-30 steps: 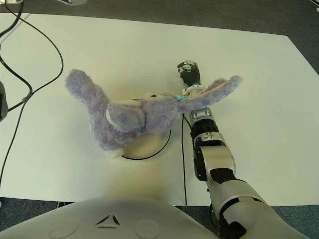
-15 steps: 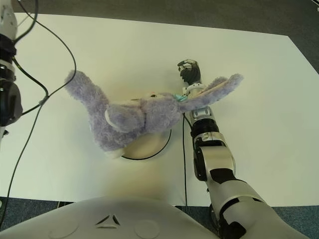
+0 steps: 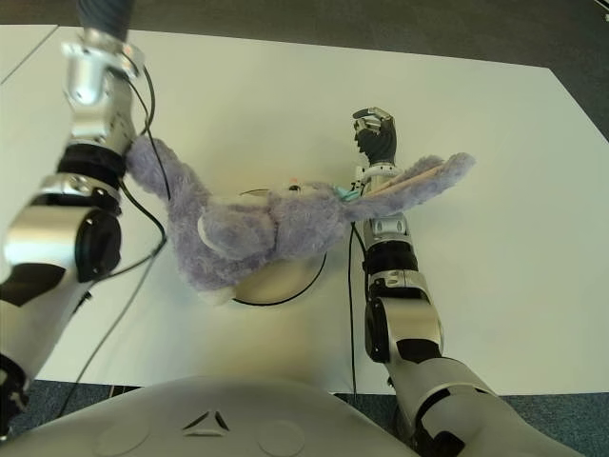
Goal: Put the doll into the plate.
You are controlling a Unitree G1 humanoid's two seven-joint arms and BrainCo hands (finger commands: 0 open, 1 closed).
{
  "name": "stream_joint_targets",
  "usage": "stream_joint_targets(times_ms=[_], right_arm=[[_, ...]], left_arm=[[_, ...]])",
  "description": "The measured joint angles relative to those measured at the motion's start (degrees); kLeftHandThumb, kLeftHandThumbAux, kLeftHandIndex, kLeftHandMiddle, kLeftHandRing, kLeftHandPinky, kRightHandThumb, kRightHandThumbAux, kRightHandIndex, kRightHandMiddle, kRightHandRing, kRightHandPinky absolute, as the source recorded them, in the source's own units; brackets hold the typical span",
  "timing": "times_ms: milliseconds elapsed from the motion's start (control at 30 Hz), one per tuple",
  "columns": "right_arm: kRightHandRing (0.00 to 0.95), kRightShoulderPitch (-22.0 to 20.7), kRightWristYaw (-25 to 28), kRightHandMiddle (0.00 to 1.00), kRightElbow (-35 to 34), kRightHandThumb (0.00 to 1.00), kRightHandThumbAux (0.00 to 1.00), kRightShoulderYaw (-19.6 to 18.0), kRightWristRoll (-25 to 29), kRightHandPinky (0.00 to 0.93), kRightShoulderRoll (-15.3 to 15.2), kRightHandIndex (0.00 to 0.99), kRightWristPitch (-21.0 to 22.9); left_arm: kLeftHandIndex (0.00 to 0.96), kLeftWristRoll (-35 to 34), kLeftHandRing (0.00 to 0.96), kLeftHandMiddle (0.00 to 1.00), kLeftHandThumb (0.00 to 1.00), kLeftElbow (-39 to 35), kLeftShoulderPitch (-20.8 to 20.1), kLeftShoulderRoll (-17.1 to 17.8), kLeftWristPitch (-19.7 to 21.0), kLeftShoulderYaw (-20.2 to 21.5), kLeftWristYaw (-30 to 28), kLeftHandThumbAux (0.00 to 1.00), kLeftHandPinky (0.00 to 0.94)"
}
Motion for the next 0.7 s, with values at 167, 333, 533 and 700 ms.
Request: stream_joint_targets(times_ms=[167, 333, 533, 700], right_arm=[[0.779, 4.2, -1.0, 0.779, -6.5, 0.714, 0.715, -1.2, 1.3, 0.773, 1.2, 0.440, 1.4], [0.781, 6.2, -1.2, 0.780, -10.1, 0.714, 0.715, -2.0, 1.5, 0.764, 1.2, 0.440, 3.3], [0.781, 6.9, -1.5, 0.779, -12.9, 0.713, 0.715, -2.2, 1.6, 0.748, 1.2, 0.440, 4.9], [0.779, 7.1, -1.6, 0.776, -14.4, 0.713, 0.716, -2.2, 1.6, 0.744, 1.2, 0.440, 5.9]], left_arm=[[0.443, -0.5, 0.697, 0.708, 0.715, 0.1, 8.1, -4.1, 5.7, 1.6, 4.6, 0.699, 0.674], [0.444, -0.4, 0.698, 0.711, 0.715, -1.0, 10.4, -4.7, 7.8, 2.4, 5.4, 0.698, 0.663], [0.445, 0.3, 0.701, 0.718, 0.716, -3.9, 10.2, -4.6, 7.6, 2.7, 6.5, 0.697, 0.645], [0.446, 1.2, 0.704, 0.723, 0.716, -4.6, 10.5, -4.6, 7.6, 2.7, 7.6, 0.697, 0.644]])
